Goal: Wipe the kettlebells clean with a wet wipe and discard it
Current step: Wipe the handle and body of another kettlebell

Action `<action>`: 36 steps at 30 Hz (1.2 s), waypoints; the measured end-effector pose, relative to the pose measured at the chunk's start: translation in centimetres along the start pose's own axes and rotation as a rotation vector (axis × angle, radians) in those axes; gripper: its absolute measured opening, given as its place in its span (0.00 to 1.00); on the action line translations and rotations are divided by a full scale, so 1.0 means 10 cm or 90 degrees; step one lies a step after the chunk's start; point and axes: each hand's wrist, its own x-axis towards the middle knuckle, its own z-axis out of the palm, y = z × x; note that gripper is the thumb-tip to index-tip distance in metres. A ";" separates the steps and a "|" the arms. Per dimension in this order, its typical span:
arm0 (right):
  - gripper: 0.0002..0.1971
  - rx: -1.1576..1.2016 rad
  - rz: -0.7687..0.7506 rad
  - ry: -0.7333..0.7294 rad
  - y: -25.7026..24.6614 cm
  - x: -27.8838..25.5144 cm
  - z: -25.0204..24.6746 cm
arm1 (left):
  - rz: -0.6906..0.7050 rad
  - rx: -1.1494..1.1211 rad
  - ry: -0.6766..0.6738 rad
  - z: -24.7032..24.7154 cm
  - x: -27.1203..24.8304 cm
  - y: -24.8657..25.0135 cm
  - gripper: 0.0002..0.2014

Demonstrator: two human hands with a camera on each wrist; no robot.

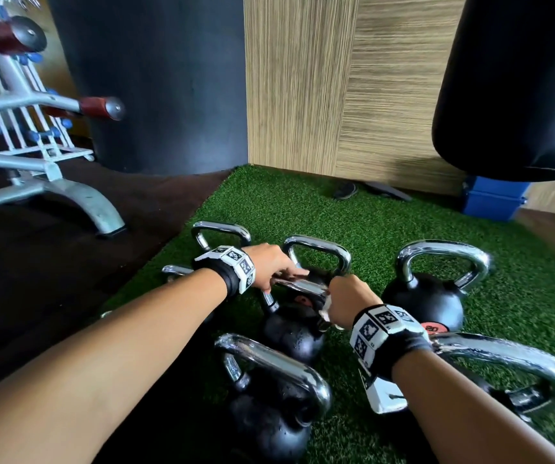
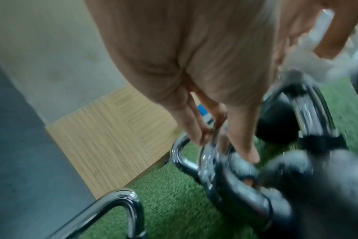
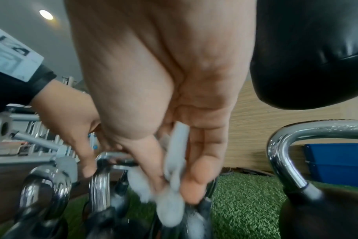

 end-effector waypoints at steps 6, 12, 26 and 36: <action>0.15 0.170 -0.034 0.032 -0.04 -0.43 -0.39 | -0.122 -0.283 0.084 0.03 -0.65 -0.15 0.36; 0.05 0.298 -0.077 0.139 -0.35 -1.07 -0.36 | -0.203 -0.495 -0.127 0.74 -1.41 -0.29 0.33; 0.18 0.276 -0.091 0.282 -0.66 -1.34 0.07 | -0.166 -0.485 -0.123 1.65 -1.19 0.15 0.47; 0.16 0.209 -0.066 0.229 -0.71 -1.34 0.21 | -0.120 -0.548 -0.132 1.76 -1.22 0.25 0.57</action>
